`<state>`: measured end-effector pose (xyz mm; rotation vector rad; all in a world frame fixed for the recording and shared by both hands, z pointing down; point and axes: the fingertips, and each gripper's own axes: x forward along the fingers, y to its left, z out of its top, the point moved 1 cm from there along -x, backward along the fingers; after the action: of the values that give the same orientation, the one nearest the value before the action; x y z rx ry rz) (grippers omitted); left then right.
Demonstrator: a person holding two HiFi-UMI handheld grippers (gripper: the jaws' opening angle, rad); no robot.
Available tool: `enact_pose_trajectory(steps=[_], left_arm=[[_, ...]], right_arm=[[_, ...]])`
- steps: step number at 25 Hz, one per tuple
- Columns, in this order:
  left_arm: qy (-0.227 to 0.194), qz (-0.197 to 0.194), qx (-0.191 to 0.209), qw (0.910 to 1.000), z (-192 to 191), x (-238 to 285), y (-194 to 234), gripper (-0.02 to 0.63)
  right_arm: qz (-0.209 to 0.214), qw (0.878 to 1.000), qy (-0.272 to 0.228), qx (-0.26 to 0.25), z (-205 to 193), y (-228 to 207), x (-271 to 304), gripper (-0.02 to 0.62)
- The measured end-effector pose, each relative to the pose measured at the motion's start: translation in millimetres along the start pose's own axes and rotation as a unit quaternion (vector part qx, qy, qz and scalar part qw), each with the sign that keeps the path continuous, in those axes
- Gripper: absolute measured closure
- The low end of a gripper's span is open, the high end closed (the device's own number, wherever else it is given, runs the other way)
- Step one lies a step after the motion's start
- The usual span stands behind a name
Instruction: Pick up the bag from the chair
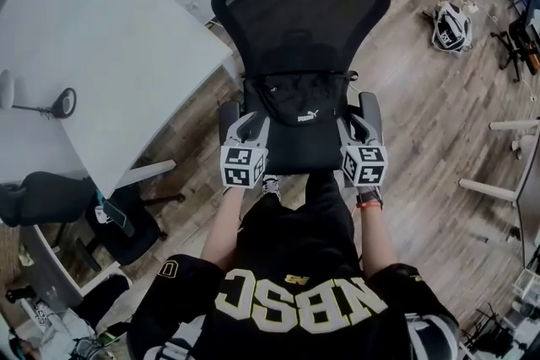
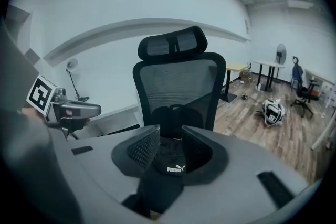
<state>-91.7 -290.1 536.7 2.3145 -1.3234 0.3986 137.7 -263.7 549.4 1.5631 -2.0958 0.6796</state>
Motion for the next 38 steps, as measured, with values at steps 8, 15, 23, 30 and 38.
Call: enact_pose_trajectory(steps=[8, 15, 23, 30, 38], left_arm=[[0.059, 0.002, -0.032, 0.9978, -39.4, 72.0, 21.0, 0.348], [0.121, 0.007, -0.079, 0.9895, -88.0, 131.3, 43.6, 0.251], [0.169, 0.008, -0.149, 0.9741, -149.5, 198.1, 68.5, 0.221], [0.186, 0.064, -0.201, 0.9598, -206.7, 237.4, 110.2, 0.221], [0.229, 0.069, -0.189, 0.9525, -270.5, 284.3, 125.8, 0.221]], right_arm=[[0.034, 0.997, 0.073, -0.014, -33.3, -42.5, 72.2, 0.368], [0.061, 0.989, 0.134, 0.018, -73.8, -71.7, 138.4, 0.285], [0.053, 0.985, 0.148, 0.070, -124.9, -102.7, 206.4, 0.272], [0.042, 0.982, 0.160, 0.088, -174.3, -127.4, 253.5, 0.262], [0.009, 0.975, 0.212, 0.068, -209.7, -163.6, 310.6, 0.235]])
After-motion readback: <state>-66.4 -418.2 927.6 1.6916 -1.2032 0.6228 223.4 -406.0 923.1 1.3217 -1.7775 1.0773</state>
